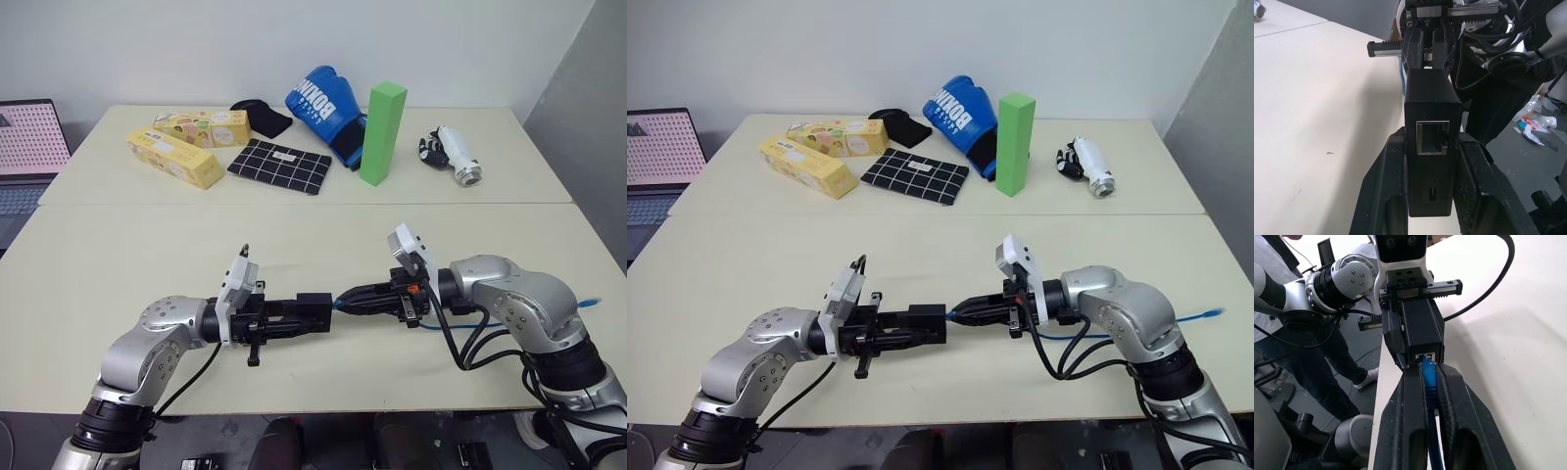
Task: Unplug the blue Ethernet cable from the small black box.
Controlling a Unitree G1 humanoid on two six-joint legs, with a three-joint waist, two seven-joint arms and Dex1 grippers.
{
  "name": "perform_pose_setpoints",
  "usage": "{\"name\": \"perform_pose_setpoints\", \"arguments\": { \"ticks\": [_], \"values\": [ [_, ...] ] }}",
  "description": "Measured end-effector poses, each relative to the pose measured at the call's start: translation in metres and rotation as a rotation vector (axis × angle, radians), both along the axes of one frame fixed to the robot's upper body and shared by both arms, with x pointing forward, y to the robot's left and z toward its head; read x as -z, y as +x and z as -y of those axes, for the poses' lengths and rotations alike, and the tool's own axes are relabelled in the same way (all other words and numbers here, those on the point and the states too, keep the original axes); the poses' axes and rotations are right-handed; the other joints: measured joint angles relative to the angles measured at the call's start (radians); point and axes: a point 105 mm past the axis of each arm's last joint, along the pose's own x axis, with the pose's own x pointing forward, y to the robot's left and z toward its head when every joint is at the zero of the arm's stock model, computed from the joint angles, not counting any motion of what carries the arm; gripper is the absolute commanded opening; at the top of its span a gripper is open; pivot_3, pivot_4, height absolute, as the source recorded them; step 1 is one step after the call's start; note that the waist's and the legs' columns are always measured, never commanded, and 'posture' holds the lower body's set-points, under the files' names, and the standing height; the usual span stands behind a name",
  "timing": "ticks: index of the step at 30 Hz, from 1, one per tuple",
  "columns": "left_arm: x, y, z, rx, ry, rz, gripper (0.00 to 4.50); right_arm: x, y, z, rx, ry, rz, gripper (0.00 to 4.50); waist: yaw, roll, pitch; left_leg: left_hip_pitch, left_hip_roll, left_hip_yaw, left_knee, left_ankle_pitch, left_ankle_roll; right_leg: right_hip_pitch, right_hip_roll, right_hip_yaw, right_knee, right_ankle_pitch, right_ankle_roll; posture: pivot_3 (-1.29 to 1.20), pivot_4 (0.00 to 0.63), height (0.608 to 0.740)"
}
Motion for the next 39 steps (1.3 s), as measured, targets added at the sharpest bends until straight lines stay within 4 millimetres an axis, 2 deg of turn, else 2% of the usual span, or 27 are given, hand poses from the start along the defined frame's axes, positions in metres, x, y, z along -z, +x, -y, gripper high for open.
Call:
{"name": "perform_pose_setpoints", "arguments": {
  "ticks": [25,27,31,35,36,39],
  "values": [
    [0.004,-0.006,0.001,-0.035,0.003,0.000,0.80,0.008,0.001,0.003,-0.033,-0.046,0.027,0.00,0.000,0.000,0.000,0.000,0.000,0.000,0.000,0.000,0.000,0.000,0.000,0.000,0.000,0.000,0.000,0.00,0.150,0.740],
    [0.004,-0.005,0.000,-0.042,0.003,0.004,0.80,0.008,0.002,0.002,-0.022,-0.040,0.023,0.71,0.000,0.000,0.000,0.000,0.000,0.000,0.000,0.000,0.000,0.000,0.000,0.000,0.000,0.000,0.000,0.00,0.150,0.740],
    [0.002,-0.002,-0.010,-0.085,0.011,0.009,0.80,-0.001,0.014,0.010,0.064,-0.018,0.048,1.49,0.000,0.000,0.000,0.000,0.000,0.000,0.000,0.000,0.000,0.000,0.000,0.000,0.000,0.000,0.000,0.00,0.150,0.740],
    [0.002,-0.003,-0.010,-0.080,0.010,0.009,0.80,-0.006,0.012,0.012,0.069,-0.001,0.028,2.48,0.001,0.000,0.000,0.000,0.000,0.000,0.000,0.000,0.000,0.000,0.000,0.000,0.000,0.000,0.000,0.00,0.150,0.740],
    [0.002,-0.003,-0.010,-0.079,0.010,0.009,0.80,-0.007,0.012,0.013,0.070,0.001,0.028,2.67,0.001,0.000,0.000,0.000,0.000,0.000,0.000,0.000,0.000,0.000,0.000,0.000,0.000,0.000,0.000,0.00,0.150,0.740],
    [0.001,-0.002,-0.009,-0.078,0.007,0.007,0.80,-0.004,0.010,0.014,0.085,0.000,0.017,2.71,0.000,0.000,0.000,0.000,0.000,0.000,0.000,0.000,0.000,0.000,0.000,0.000,0.000,0.000,0.000,0.00,0.150,0.740]
  ]
}}
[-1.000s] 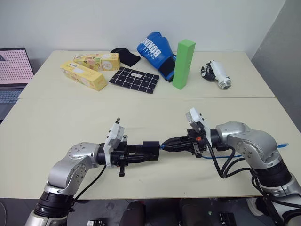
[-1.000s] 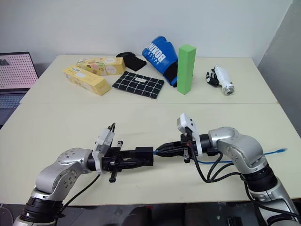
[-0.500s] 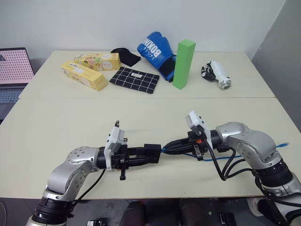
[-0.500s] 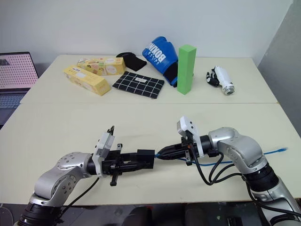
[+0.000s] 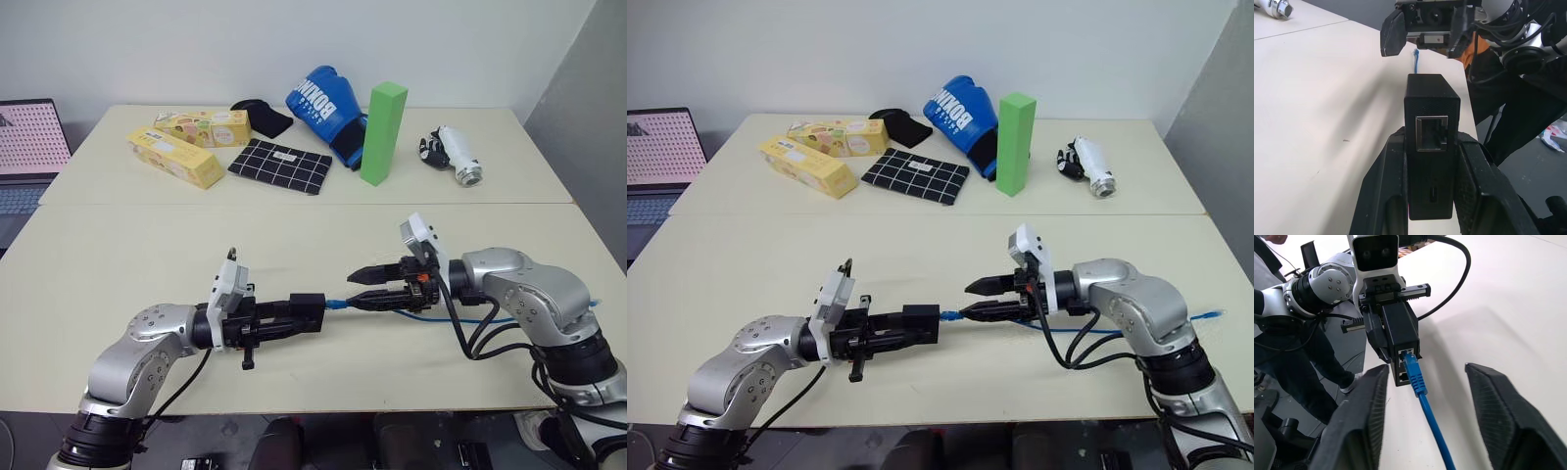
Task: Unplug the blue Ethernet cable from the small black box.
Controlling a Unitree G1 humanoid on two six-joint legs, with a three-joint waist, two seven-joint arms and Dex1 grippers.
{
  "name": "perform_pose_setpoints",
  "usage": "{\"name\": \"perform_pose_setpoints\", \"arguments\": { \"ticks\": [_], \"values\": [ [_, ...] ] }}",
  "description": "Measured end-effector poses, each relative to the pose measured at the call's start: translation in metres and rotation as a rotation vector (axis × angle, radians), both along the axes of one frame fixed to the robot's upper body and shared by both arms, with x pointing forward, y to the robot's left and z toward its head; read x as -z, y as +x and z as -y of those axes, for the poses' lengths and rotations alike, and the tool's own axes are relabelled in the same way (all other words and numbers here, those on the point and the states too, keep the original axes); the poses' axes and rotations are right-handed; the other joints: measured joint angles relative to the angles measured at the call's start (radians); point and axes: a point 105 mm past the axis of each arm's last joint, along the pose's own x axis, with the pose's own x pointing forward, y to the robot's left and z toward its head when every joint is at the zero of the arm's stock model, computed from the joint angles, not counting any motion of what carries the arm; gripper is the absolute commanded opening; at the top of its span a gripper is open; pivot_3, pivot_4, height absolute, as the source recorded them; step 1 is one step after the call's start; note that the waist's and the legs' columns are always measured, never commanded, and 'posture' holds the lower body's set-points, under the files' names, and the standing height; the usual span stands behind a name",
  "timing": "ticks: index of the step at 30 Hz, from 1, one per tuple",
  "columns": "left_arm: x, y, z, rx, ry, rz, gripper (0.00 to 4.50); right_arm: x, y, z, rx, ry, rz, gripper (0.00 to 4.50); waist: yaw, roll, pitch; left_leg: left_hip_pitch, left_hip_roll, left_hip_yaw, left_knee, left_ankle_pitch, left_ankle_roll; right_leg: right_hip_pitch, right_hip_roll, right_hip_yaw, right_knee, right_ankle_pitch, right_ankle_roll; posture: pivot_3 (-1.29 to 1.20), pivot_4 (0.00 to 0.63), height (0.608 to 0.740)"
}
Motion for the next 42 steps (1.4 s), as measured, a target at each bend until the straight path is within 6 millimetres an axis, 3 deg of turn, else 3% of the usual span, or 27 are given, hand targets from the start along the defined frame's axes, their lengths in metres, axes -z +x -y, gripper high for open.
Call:
{"name": "perform_pose_setpoints", "arguments": {
  "ticks": [13,28,31,40,42],
  "values": [
    [-0.003,0.003,0.002,0.001,-0.005,0.000,0.80,0.007,-0.003,-0.019,0.017,0.014,-0.026,2.71,0.000,0.000,0.000,0.000,0.000,0.000,0.000,0.000,0.000,0.000,0.000,0.000,0.000,0.000,0.000,0.00,0.150,0.740],
    [-0.003,0.003,0.003,0.004,-0.009,0.000,0.80,0.010,-0.005,-0.020,0.009,0.003,-0.044,2.71,0.000,0.000,0.000,0.000,0.000,0.000,0.000,0.000,0.000,0.000,0.000,0.000,0.000,0.000,0.000,0.00,0.150,0.740],
    [-0.004,0.002,0.003,0.006,-0.010,0.001,0.80,0.012,-0.006,-0.021,0.004,-0.003,-0.046,2.23,-0.001,0.000,0.000,0.000,0.000,0.000,0.000,0.000,0.000,0.000,0.000,0.000,0.000,0.000,0.000,0.00,0.150,0.740],
    [-0.003,0.002,0.003,0.009,-0.011,-0.001,0.80,0.013,-0.008,-0.020,-0.017,-0.012,-0.052,0.11,0.000,0.000,0.000,0.000,0.000,0.000,0.000,0.000,0.000,0.000,0.000,0.000,0.000,0.000,0.000,0.00,0.150,0.740],
    [-0.002,0.001,0.003,0.013,-0.012,-0.002,0.80,0.013,-0.009,-0.020,-0.026,-0.014,-0.055,0.03,0.000,0.000,0.000,0.000,0.000,0.000,0.000,0.000,0.000,0.000,0.000,0.000,0.000,0.000,0.000,0.00,0.150,0.740]
  ]
}}
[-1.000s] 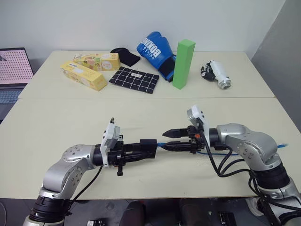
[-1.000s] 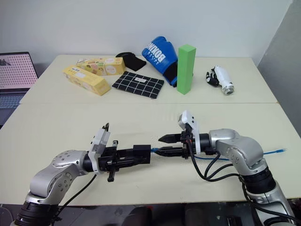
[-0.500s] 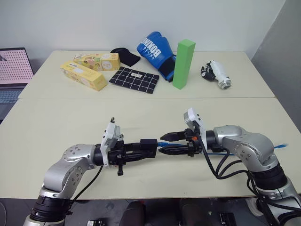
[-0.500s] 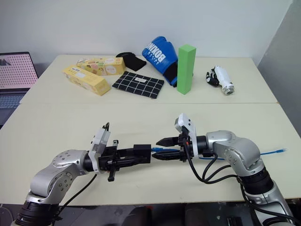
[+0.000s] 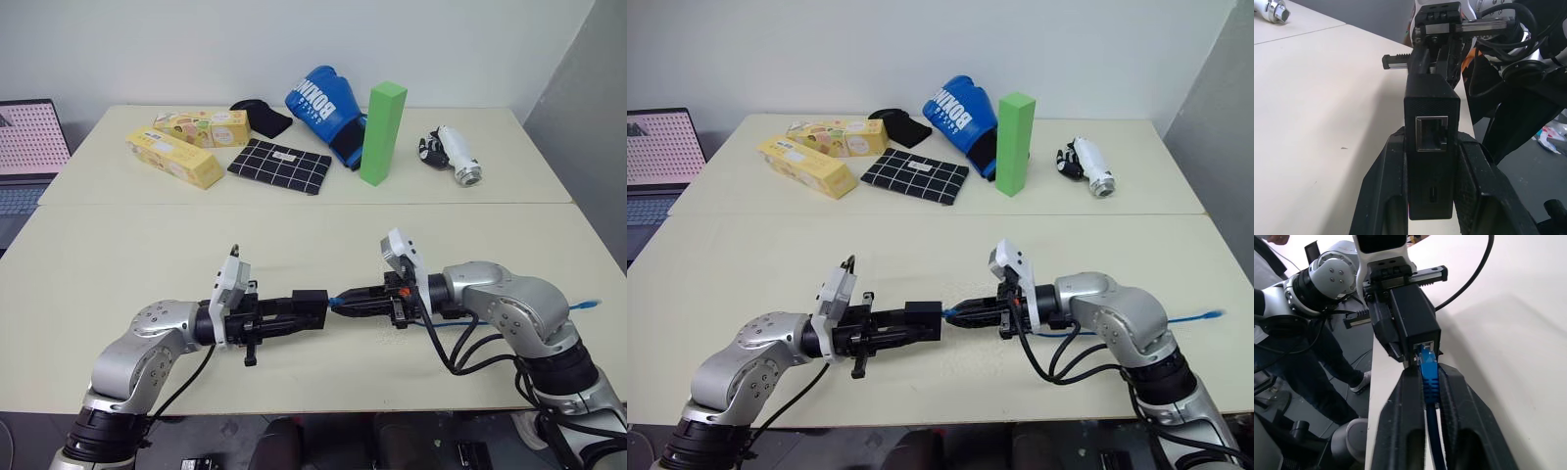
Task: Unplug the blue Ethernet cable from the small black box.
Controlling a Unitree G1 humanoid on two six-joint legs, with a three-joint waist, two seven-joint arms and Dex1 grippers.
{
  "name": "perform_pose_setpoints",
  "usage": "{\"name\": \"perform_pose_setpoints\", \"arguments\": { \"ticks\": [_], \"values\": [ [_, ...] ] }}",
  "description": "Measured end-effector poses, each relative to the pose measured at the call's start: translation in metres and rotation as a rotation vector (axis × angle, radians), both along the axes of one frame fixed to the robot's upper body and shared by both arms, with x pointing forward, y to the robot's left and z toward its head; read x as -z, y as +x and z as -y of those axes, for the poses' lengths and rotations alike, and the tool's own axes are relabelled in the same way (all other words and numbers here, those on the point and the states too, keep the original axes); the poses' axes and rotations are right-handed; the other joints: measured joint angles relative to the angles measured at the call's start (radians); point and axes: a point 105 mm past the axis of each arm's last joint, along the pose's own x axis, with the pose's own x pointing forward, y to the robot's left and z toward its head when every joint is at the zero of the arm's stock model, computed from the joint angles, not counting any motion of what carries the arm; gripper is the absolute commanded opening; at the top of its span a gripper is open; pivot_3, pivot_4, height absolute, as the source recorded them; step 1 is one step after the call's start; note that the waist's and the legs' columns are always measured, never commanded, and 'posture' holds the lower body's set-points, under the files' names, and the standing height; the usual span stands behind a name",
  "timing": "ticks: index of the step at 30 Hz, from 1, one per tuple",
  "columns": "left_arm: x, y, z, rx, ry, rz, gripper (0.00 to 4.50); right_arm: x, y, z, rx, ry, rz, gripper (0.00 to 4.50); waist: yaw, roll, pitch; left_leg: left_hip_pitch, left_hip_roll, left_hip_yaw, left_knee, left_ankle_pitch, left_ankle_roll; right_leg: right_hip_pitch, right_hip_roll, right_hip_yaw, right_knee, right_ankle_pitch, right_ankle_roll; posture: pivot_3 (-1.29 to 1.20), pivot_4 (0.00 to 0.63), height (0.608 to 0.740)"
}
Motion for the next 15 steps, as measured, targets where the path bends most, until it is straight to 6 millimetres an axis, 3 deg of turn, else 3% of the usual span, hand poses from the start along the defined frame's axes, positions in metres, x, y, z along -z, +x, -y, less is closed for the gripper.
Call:
{"name": "perform_pose_setpoints", "arguments": {
  "ticks": [15],
  "values": [
    [0.0019,-0.0042,0.0014,0.032,0.003,0.007,0.80,0.0002,-0.0030,0.0017,-0.054,-0.019,-0.015,0.03,0.000,0.000,0.000,0.000,0.000,0.000,0.000,0.000,0.000,0.000,0.000,0.000,0.000,0.000,0.000,0.00,0.150,0.740]
  ]
}}
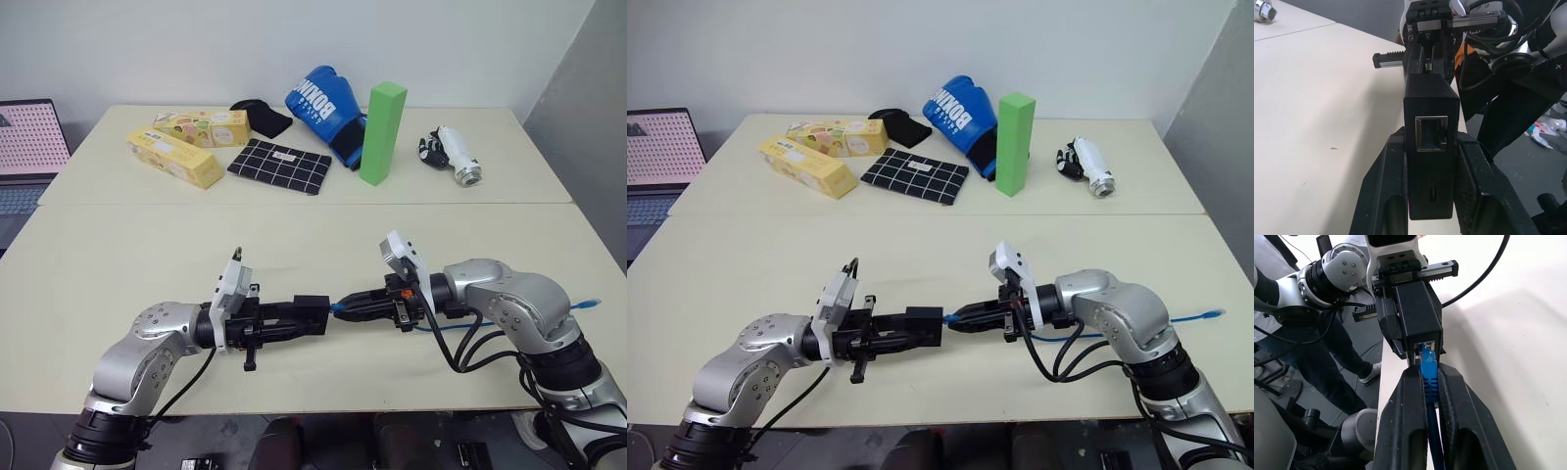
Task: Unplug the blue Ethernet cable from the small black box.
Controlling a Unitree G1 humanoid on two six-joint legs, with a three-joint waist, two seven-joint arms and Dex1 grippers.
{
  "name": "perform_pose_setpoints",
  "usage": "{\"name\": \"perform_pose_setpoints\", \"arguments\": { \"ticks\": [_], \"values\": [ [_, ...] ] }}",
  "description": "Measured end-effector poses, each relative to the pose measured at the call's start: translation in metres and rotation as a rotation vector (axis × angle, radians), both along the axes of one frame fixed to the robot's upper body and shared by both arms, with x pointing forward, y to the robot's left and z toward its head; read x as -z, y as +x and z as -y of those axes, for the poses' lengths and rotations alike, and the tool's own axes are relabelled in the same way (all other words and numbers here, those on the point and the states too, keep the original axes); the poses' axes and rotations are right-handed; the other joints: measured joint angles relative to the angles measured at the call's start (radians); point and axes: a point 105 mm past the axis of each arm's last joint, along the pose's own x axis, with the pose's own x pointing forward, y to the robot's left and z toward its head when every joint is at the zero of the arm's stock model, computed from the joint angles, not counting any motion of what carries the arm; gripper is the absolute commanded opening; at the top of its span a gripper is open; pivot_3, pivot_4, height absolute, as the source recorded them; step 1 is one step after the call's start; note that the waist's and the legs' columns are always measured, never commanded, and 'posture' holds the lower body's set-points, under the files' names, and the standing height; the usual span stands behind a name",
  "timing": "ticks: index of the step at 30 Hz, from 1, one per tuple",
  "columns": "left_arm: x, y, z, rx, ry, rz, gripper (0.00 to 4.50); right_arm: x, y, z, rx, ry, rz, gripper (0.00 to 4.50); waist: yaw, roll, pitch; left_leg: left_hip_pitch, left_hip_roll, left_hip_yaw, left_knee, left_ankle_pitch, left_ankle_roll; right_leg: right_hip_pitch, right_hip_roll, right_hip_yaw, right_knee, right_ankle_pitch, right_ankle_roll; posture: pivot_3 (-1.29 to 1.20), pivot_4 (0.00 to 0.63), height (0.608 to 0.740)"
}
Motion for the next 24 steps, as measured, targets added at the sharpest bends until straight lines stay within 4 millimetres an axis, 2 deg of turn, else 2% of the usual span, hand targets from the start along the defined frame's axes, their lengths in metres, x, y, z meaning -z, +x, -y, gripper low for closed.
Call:
{"name": "perform_pose_setpoints", "arguments": {
  "ticks": [2,4,9,15,24],
  "values": [
    [0.000,0.000,0.000,0.003,0.000,0.000,0.80,0.000,0.000,0.000,-0.003,-0.001,-0.001,0.03,0.000,0.000,0.000,0.000,0.000,0.000,0.000,0.000,0.000,0.000,0.000,0.000,0.000,0.000,0.000,0.00,0.150,0.740],
    [0.000,-0.001,0.001,0.007,-0.001,-0.002,0.80,0.000,-0.001,0.001,-0.008,-0.002,-0.002,0.73,0.000,0.000,0.000,0.000,0.000,0.000,0.000,0.000,0.000,0.000,0.000,0.000,0.000,0.000,0.000,0.00,0.150,0.740],
    [0.005,0.000,-0.001,-0.001,0.002,-0.021,0.80,-0.002,-0.003,0.005,-0.023,-0.017,0.014,1.61,0.000,0.000,0.000,0.000,0.000,0.000,0.000,0.000,0.000,0.000,0.000,0.000,0.000,0.000,0.000,0.00,0.150,0.740],
    [0.006,0.001,-0.002,0.000,-0.002,-0.031,0.80,-0.001,-0.006,0.008,-0.022,-0.027,0.023,1.65,0.000,0.000,0.000,0.000,0.000,0.000,0.000,0.000,0.000,0.000,0.000,0.000,0.000,0.000,0.000,0.00,0.150,0.740],
    [0.004,0.003,0.002,-0.017,-0.060,-0.071,0.80,-0.004,-0.002,-0.003,0.051,0.059,-0.001,1.65,0.000,0.000,0.000,0.000,0.000,0.000,0.000,0.000,0.000,0.000,0.000,0.000,0.000,0.000,0.000,0.00,0.150,0.740]
  ]
}}
